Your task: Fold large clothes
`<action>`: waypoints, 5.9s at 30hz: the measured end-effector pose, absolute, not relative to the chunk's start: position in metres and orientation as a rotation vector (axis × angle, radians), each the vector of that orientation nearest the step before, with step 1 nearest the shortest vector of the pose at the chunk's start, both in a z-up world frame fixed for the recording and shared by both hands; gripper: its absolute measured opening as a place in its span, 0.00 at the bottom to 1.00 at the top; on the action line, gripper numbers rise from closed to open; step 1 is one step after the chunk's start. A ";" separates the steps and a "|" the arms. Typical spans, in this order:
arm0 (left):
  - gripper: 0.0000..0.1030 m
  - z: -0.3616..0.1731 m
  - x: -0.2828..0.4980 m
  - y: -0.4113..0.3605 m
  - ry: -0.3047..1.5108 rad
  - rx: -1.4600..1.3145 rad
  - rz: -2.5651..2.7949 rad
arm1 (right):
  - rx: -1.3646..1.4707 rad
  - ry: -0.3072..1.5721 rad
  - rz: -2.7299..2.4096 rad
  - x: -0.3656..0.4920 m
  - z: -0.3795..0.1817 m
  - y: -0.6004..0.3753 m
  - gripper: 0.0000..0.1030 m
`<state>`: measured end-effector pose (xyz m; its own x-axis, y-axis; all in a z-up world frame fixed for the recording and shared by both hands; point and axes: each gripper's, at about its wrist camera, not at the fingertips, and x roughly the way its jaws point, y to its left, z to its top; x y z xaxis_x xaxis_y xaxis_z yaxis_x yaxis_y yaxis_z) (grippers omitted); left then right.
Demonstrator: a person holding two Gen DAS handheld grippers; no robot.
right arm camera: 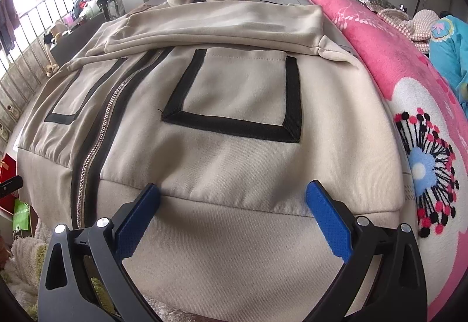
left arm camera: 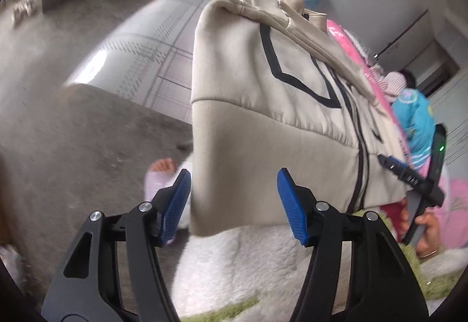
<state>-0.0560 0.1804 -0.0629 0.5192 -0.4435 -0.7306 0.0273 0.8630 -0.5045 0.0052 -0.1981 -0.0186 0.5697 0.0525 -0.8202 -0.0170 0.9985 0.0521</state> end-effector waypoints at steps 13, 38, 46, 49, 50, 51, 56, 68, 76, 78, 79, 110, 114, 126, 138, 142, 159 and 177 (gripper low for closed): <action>0.32 -0.052 -0.053 0.175 0.957 -0.584 -0.488 | 0.043 0.980 0.037 0.008 -0.019 -0.198 0.94; 0.06 -0.019 -0.060 0.125 0.993 -0.031 -0.217 | 0.447 1.035 -0.058 -0.090 -0.003 -0.300 0.88; 0.06 -0.021 -0.062 0.124 0.963 -0.021 -0.215 | 0.590 1.095 0.021 -0.077 -0.034 -0.310 0.48; 0.06 -0.019 -0.065 0.126 0.943 -0.029 -0.226 | 0.519 1.142 0.035 -0.078 -0.032 -0.300 0.11; 0.05 -0.013 -0.067 0.126 0.930 -0.037 -0.237 | 0.490 1.142 0.044 -0.080 -0.026 -0.297 0.08; 0.05 -0.010 -0.068 0.127 0.921 -0.042 -0.245 | 0.468 1.133 0.057 -0.082 -0.017 -0.294 0.07; 0.04 0.022 -0.063 0.135 0.864 -0.141 -0.316 | 0.419 1.013 0.117 -0.083 0.033 -0.285 0.06; 0.05 0.044 0.041 0.158 0.877 -0.364 -0.309 | 0.590 0.795 0.136 0.009 0.064 -0.318 0.06; 0.14 0.019 0.105 0.170 0.932 -0.483 -0.269 | 0.718 0.714 0.137 0.093 0.035 -0.342 0.40; 0.27 0.014 0.109 0.175 0.936 -0.495 -0.236 | 0.728 0.714 0.097 0.104 0.023 -0.346 0.57; 0.34 0.015 0.107 0.178 0.914 -0.489 -0.202 | 0.735 0.710 0.082 0.106 0.016 -0.349 0.57; 0.08 0.034 0.052 0.141 0.739 0.043 0.000 | 0.194 0.826 -0.097 0.051 0.023 -0.292 0.15; 0.08 0.065 0.026 0.153 0.755 0.003 -0.070 | 0.231 0.796 -0.058 0.026 0.053 -0.296 0.15; 0.10 0.033 -0.013 0.248 0.872 -0.193 0.062 | 0.315 0.873 -0.196 -0.021 0.034 -0.338 0.55; 0.30 0.005 0.022 0.061 0.924 0.047 -0.383 | 0.166 0.966 0.246 0.038 0.024 -0.164 0.61; 0.21 -0.002 0.015 0.038 0.846 0.233 -0.347 | 0.070 1.014 0.280 0.046 0.006 -0.130 0.48; 0.01 0.012 0.033 0.035 0.735 0.317 -0.306 | 0.045 0.891 0.200 0.073 0.018 -0.118 0.03; 0.02 -0.005 0.033 0.033 0.741 0.350 -0.299 | 0.047 0.944 -0.142 0.053 0.010 -0.249 0.47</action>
<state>0.0326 0.0328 -0.0052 0.7008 -0.1407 -0.6994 0.3837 0.9008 0.2032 0.0528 -0.2488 0.0097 0.5784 -0.1009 -0.8095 0.1417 0.9897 -0.0221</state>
